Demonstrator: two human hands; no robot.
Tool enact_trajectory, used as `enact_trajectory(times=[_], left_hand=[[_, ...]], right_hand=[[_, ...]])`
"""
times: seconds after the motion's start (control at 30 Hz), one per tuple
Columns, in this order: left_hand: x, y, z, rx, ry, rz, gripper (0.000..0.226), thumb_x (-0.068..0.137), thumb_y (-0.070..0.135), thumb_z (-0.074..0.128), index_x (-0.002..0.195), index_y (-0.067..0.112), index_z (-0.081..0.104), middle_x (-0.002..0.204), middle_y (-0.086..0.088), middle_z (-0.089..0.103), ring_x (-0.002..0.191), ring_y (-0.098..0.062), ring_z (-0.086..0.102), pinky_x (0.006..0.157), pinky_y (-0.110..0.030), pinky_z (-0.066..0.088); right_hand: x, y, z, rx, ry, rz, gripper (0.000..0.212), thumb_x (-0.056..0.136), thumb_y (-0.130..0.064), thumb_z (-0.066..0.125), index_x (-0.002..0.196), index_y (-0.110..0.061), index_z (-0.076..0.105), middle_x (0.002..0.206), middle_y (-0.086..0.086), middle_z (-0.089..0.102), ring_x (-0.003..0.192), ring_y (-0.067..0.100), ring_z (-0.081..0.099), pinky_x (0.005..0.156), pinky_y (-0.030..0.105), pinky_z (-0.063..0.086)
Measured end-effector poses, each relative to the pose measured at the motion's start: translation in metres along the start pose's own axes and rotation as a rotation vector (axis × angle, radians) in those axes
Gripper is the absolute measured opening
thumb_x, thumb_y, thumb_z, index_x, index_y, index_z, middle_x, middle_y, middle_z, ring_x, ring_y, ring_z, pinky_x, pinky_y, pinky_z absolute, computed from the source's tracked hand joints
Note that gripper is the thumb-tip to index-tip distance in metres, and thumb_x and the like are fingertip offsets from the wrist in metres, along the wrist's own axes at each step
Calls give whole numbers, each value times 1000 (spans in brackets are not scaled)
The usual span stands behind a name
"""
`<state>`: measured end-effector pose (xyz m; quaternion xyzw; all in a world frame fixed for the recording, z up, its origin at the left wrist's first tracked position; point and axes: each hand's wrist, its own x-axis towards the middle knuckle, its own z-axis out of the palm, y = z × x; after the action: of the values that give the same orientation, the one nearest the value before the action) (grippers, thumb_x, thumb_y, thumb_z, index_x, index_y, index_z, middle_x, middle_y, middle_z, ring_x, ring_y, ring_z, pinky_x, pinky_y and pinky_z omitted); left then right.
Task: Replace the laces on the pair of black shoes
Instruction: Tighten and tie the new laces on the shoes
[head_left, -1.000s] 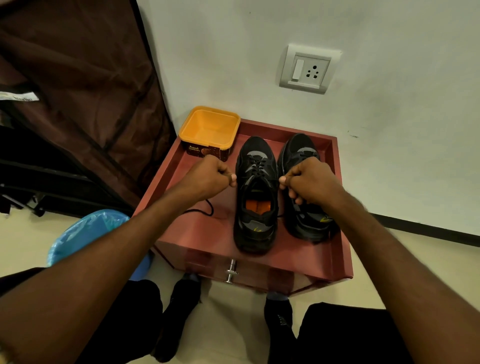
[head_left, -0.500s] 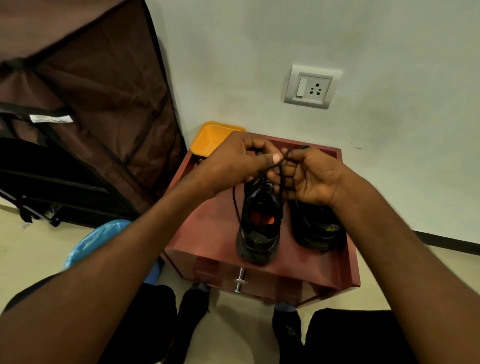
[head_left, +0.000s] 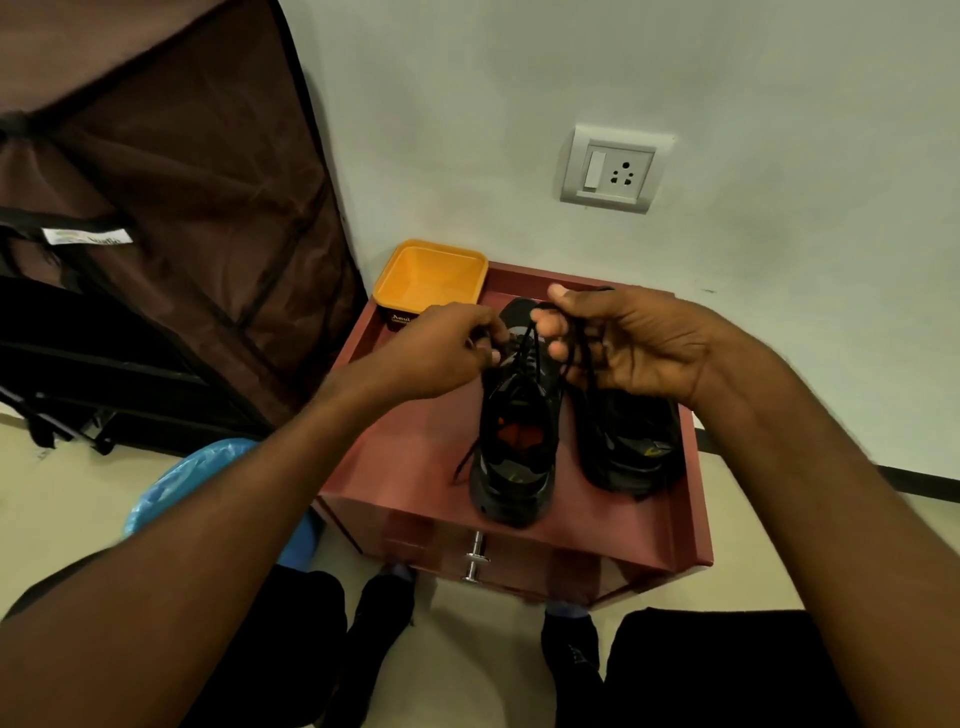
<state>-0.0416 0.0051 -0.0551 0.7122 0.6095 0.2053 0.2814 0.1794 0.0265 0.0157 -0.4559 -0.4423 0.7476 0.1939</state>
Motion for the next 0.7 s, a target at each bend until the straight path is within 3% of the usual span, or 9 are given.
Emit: enact_trajectory(times=[0.07,0.17,0.27,0.4,0.53,0.7], left_hand=[[4,0,12,34,10,-12,40,90,26,79,128,21,65,108,4,65,96,-12,62,81,-32,56],[12,6,35,-5,-15,73,37,86,39,82,116,23,69,97,14,61,89,-4,60,67,-16,41],[19,5,55,-39,81,17,36,82,43,84,110,22,76,94,23,44,91,-2,50,74,-14,36],[22,0,57,-196,89,-64,43,72,42,91,108,22,80,97,22,48,95,-1,55,79,-19,44],[22,0,55,-222,56,-52,39,72,39,92,105,21,81,95,18,60,81,11,60,68,-9,46],[22,-3,55,-245,44,-50,38,72,37,91,106,22,81,94,19,59,83,10,61,73,-14,48]], right_hand=[[0,2,0,140,-10,64,26,94,-34,69,95,-9,75,63,-6,63,51,6,57,78,32,56],[8,5,-2,235,56,109,27,97,-34,68,92,-7,72,49,-9,44,34,4,34,52,20,48],[10,3,-5,333,44,71,30,103,-30,56,80,-12,62,43,-10,33,30,5,23,39,18,34],[6,-6,-5,401,-29,-113,29,107,-25,48,82,-14,58,44,-10,31,33,5,21,37,16,24],[4,-8,6,146,92,-280,29,109,-28,49,88,-11,59,46,-7,34,36,4,21,36,18,22],[0,-5,11,85,124,-383,30,107,-27,53,87,-7,63,48,-6,37,37,5,23,39,19,21]])
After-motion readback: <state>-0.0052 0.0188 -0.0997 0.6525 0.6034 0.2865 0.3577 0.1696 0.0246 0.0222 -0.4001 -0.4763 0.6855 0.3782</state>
